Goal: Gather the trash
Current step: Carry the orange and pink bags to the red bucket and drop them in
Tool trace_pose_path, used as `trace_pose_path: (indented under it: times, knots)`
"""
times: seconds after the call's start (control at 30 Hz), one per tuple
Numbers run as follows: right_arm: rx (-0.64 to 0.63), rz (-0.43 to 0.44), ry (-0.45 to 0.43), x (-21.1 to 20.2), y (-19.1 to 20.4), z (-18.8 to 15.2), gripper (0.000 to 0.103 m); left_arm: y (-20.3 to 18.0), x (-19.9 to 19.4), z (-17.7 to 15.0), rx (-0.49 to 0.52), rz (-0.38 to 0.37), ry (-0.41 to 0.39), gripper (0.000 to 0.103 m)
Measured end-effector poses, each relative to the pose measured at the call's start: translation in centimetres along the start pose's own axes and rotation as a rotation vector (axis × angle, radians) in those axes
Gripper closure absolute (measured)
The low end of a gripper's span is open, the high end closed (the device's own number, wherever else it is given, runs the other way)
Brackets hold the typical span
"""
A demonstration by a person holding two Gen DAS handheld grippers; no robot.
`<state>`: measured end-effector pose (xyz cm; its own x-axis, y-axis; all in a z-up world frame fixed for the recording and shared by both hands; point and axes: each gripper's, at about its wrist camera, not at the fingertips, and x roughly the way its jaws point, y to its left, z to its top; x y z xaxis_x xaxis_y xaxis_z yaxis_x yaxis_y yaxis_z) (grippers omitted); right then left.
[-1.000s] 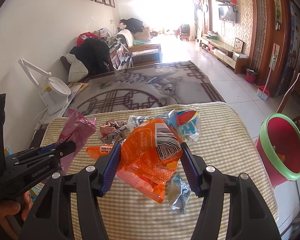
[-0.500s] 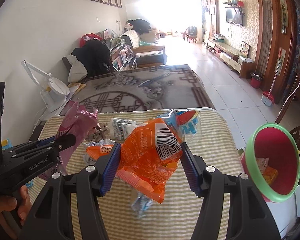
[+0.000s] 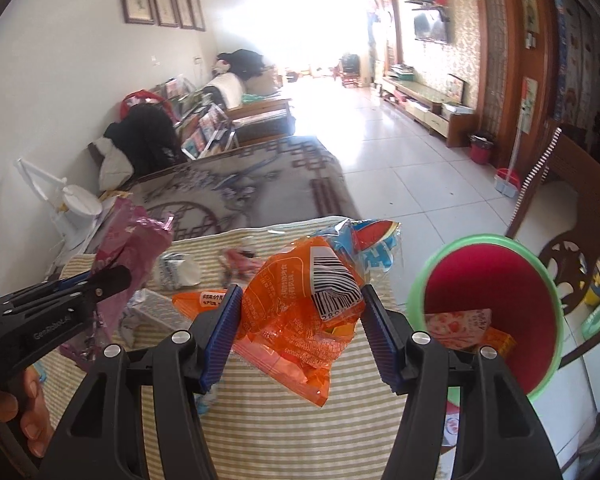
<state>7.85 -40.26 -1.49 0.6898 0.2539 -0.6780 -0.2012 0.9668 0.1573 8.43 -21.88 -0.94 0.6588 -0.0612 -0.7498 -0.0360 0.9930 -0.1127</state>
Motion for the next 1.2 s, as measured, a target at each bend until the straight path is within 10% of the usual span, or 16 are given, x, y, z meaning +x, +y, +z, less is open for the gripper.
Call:
trace_pose_path:
  times: [0.67,1.2]
  knots:
    - [0.130,-0.334,0.030,2.2,-17.8,0.0,0.039,-9.9,3.6,0.3,0.145,-0.087,0.053,0.076]
    - [0.371,-0.488,-0.018,-4.9,-25.1,-3.8,0.019,-24.3,10.5,-0.3,0.416,-0.345,0.163,0.076]
